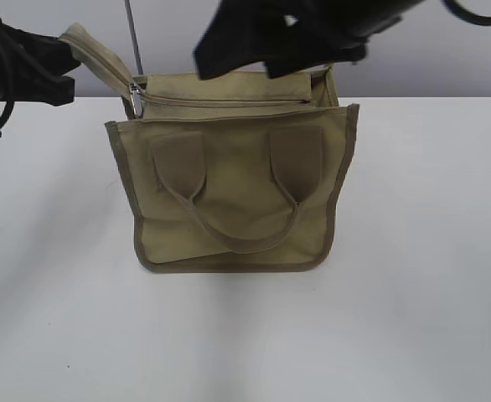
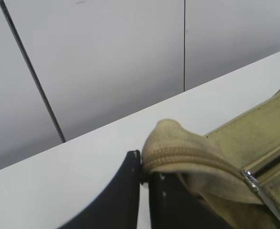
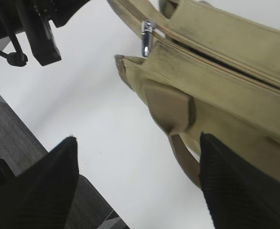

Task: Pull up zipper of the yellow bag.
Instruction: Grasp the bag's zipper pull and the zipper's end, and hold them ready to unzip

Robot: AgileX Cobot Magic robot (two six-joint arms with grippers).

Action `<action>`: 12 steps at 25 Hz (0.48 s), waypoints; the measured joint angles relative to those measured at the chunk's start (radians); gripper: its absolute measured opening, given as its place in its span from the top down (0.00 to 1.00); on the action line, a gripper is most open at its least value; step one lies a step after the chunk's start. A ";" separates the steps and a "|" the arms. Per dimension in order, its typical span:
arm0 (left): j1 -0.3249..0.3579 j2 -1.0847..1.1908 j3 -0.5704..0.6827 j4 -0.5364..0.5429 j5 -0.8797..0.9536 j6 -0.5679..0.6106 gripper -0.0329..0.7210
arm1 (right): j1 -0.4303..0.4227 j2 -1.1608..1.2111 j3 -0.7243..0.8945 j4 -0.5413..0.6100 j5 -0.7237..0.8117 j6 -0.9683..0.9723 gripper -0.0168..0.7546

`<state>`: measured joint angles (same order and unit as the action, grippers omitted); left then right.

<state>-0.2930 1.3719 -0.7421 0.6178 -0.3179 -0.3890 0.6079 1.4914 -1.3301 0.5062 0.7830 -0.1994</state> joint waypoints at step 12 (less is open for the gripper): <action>0.000 0.000 0.000 -0.043 0.005 0.000 0.92 | 0.087 0.415 -0.368 -0.063 -0.003 0.001 0.31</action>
<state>-0.2930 1.3719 -0.7421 0.5749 -0.3124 -0.3890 0.6946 1.9062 -1.6980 0.4437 0.7799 -0.1983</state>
